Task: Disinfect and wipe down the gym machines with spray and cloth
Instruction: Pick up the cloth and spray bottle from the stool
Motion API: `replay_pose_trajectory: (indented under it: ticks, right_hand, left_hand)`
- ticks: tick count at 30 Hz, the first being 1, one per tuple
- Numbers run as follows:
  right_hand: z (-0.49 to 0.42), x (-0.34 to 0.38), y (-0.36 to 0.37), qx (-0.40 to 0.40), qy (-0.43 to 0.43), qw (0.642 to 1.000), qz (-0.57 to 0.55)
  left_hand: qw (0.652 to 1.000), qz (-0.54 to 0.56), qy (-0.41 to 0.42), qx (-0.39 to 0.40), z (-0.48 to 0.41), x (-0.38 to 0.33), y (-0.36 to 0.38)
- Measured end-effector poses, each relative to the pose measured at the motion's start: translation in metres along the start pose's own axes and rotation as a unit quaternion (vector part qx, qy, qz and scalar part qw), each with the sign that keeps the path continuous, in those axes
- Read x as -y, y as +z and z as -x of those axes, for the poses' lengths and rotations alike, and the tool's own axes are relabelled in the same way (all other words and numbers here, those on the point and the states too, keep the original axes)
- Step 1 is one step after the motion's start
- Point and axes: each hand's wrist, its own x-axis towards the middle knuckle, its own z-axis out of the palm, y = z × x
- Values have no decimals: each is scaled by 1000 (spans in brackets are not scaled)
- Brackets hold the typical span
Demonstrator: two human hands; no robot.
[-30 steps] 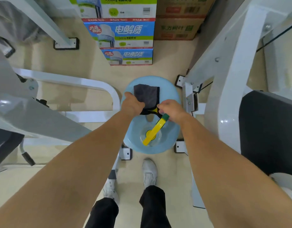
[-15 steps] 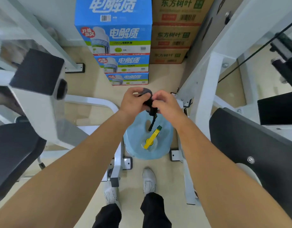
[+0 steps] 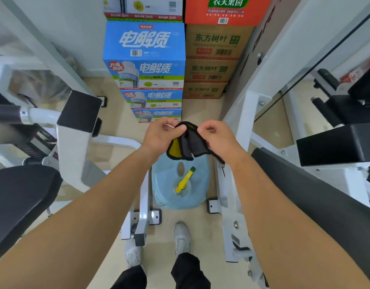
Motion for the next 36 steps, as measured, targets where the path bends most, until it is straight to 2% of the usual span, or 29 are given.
replay_pose_trajectory:
  ticks: [5, 11, 15, 18, 20, 22, 23, 26, 27, 28, 31, 34, 36]
  right_hand:
    - [0, 6, -15, -10, 5, 1000, 9]
    - [11, 22, -32, 29, -34, 992, 114]
    - [17, 35, -40, 116, -32, 993, 1]
    - [12, 40, -37, 181, -47, 979, 82]
    - [7, 36, -28, 194, -25, 972, 131]
    - [1, 28, -19, 178, 6, 977, 115]
    - [1, 25, -18, 166, 30, 982, 85]
    - [-1, 12, -17, 77, 114, 988, -63]
    - [-3, 6, -17, 25, 143, 983, -111]
    - [-5, -1, -16, -30, 168, 974, -149]
    - [-6, -19, -13, -137, 215, 939, -231]
    - [-4, -37, -10, -183, 225, 920, -263]
    - [-1, -46, -7, -189, 197, 920, -280]
  left_hand:
    - [996, -62, 44, 44, 5, -7, -11]
    - [977, -148, 95, 119, 15, -45, -16]
    - [956, -198, 159, 148, 17, -70, -13]
    - [954, -185, 161, 172, 18, -80, -7]
    - [963, -138, 140, 187, 19, -82, -2]
    - [974, -83, 128, 166, 18, -79, 1]
    - [981, -76, 130, 126, 15, -72, 1]
    - [978, -170, 99, -72, 11, -27, 2]
    - [971, -204, 80, -99, 14, -4, 3]
    - [969, -227, 55, -85, 19, 19, 4]
    - [967, -239, -68, 53, 32, 82, 14]
    - [919, -309, -148, 194, 45, 122, 26]
    - [892, -366, -141, 223, 48, 144, 35]
